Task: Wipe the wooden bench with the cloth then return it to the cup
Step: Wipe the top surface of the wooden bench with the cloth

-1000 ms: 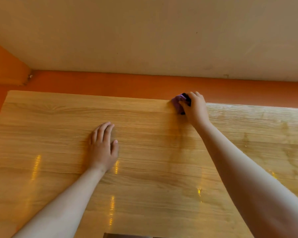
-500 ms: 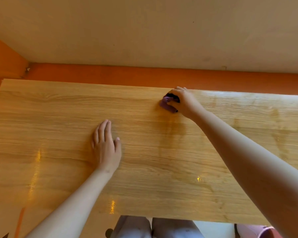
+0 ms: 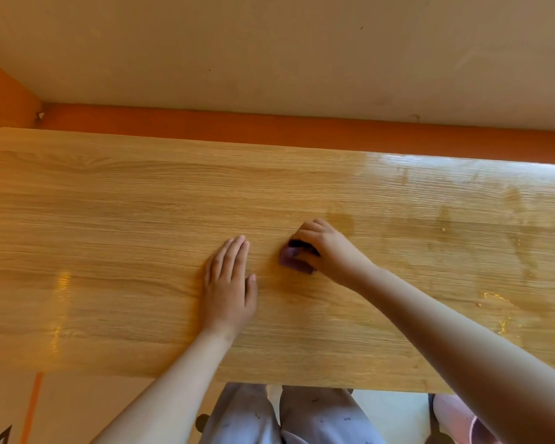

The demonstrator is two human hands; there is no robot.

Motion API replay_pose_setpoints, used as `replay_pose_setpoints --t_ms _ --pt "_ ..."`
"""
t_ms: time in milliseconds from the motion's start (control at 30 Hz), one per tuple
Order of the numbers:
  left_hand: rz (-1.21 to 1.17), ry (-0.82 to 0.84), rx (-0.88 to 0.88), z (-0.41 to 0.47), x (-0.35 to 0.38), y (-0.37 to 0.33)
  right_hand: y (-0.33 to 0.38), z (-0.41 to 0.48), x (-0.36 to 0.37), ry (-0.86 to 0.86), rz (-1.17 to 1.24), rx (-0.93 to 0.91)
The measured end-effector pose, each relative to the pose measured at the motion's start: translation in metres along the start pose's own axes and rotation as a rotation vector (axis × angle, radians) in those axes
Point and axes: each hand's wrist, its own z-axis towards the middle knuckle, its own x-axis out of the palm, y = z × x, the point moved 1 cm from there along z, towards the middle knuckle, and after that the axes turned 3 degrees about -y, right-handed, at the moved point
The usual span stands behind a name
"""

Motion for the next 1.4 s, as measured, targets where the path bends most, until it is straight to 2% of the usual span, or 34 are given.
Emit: replay_pose_setpoints --t_ms 133,200,300,533,767,933,1000,1167,1400 --pt "-0.003 -0.018 -0.006 -0.001 0.0 0.0 -0.026 0.057 -0.025 -0.18 -0.048 0.116" --pt "0.001 -0.023 -0.006 -0.001 0.0 0.0 -0.037 0.081 -0.036 -0.229 -0.053 0.186" --pt "-0.002 -0.032 -0.009 -0.001 0.001 0.0 -0.041 0.091 -0.037 -0.255 -0.037 0.194" --pt "-0.033 -0.058 0.006 -0.001 0.0 0.001 0.0 0.006 0.005 -0.128 -0.006 0.072" --pt "-0.053 -0.098 0.034 -0.003 0.003 0.002 0.055 -0.103 0.072 -0.069 0.097 0.124" --pt "-0.057 -0.104 0.051 -0.003 0.006 0.005 0.065 -0.13 0.088 -0.06 0.104 0.141" --pt "-0.059 -0.109 0.052 -0.002 0.006 0.005 0.059 -0.122 0.077 -0.111 0.073 0.181" --pt "-0.051 -0.095 0.051 -0.004 0.007 0.005 0.037 -0.107 0.054 -0.437 0.075 0.446" --pt "-0.048 -0.092 0.058 -0.004 0.006 0.005 0.085 -0.15 0.109 -0.391 0.152 0.432"
